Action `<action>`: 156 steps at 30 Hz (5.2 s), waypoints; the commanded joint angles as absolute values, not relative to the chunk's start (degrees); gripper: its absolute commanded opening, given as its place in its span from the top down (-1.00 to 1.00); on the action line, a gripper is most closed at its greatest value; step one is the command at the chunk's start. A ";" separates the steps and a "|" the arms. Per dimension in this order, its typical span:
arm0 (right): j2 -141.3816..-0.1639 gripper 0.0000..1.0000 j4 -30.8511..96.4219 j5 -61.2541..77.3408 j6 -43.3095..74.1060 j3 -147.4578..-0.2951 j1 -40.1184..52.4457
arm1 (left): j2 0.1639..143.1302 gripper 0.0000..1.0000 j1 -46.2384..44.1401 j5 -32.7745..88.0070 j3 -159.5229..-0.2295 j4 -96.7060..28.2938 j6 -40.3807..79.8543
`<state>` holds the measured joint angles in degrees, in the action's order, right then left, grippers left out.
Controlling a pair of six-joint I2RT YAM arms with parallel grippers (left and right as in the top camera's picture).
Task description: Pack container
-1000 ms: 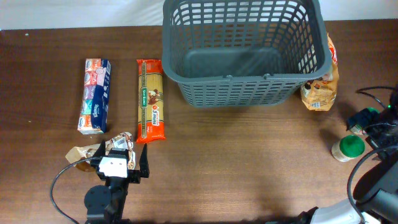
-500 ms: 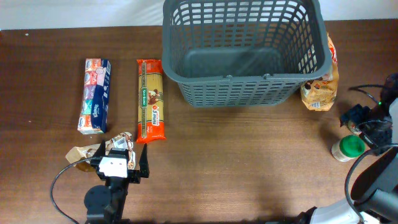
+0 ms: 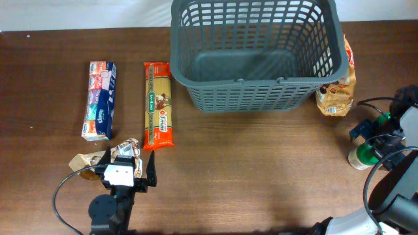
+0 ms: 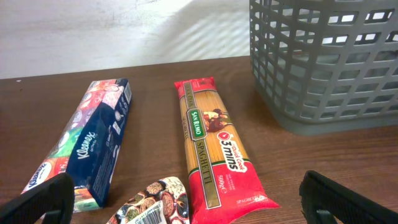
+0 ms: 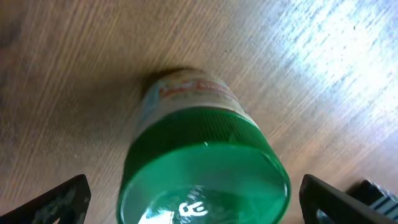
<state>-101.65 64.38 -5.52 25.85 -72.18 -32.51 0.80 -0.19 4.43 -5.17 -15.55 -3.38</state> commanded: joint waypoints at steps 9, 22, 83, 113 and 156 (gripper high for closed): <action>-101.65 -0.98 59.66 -6.39 25.30 -69.19 -32.36 | 0.30 -0.99 0.19 4.23 -4.86 -15.44 -3.01; -101.65 -0.98 54.63 -6.42 24.40 -66.41 -32.84 | 0.30 -0.99 0.19 4.23 -4.86 -15.44 -3.03; -101.69 0.85 49.23 -1.69 23.40 -60.34 -37.10 | 0.30 -0.98 0.19 4.23 -4.86 -15.44 -3.03; -91.24 0.92 89.78 12.86 15.44 -133.14 -28.69 | 0.30 -0.99 0.19 4.23 -4.86 -15.44 -3.03; -130.72 0.92 77.80 -2.42 16.75 -143.00 10.87 | 0.30 -0.99 0.19 4.23 -4.86 -15.44 -3.03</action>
